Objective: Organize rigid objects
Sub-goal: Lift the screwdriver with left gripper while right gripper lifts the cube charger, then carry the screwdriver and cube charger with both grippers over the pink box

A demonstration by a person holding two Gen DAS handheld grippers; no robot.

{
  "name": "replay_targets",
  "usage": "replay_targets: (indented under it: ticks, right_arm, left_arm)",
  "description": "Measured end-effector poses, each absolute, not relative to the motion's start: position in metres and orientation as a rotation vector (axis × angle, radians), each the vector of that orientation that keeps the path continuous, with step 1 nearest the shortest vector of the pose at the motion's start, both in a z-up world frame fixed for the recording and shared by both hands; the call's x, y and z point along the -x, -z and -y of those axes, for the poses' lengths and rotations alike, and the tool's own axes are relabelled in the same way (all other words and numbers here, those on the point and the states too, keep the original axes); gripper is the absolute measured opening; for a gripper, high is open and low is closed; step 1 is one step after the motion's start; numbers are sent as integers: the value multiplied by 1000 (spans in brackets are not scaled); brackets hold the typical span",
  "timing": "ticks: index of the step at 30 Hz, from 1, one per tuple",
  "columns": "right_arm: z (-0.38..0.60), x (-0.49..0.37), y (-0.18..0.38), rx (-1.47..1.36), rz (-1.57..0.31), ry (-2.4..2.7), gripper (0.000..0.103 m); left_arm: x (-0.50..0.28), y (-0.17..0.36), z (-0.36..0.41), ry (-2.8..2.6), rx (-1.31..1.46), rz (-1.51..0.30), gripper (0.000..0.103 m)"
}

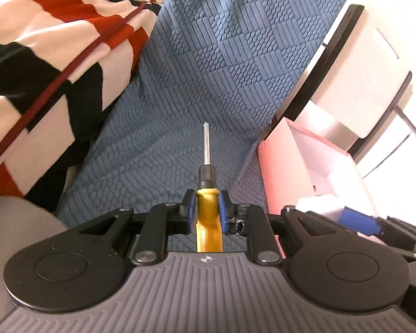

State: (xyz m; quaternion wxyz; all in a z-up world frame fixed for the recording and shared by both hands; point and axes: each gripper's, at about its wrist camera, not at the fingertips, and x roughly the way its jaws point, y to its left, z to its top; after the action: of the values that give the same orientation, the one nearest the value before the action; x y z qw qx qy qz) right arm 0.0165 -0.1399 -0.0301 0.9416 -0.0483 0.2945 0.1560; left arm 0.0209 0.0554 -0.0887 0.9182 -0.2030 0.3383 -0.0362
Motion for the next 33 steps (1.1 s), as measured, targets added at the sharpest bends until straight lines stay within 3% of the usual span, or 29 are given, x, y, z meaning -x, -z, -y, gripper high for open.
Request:
replay_targets:
  ticks: [17, 33]
  right_arm:
    - [167, 16, 6, 63, -544, -268, 53]
    - [244, 31, -6, -3, -496, -95, 53]
  left_arm:
    - [0, 51, -33, 142, 409, -626, 21]
    - [-20, 38, 68, 344, 345, -615, 21]
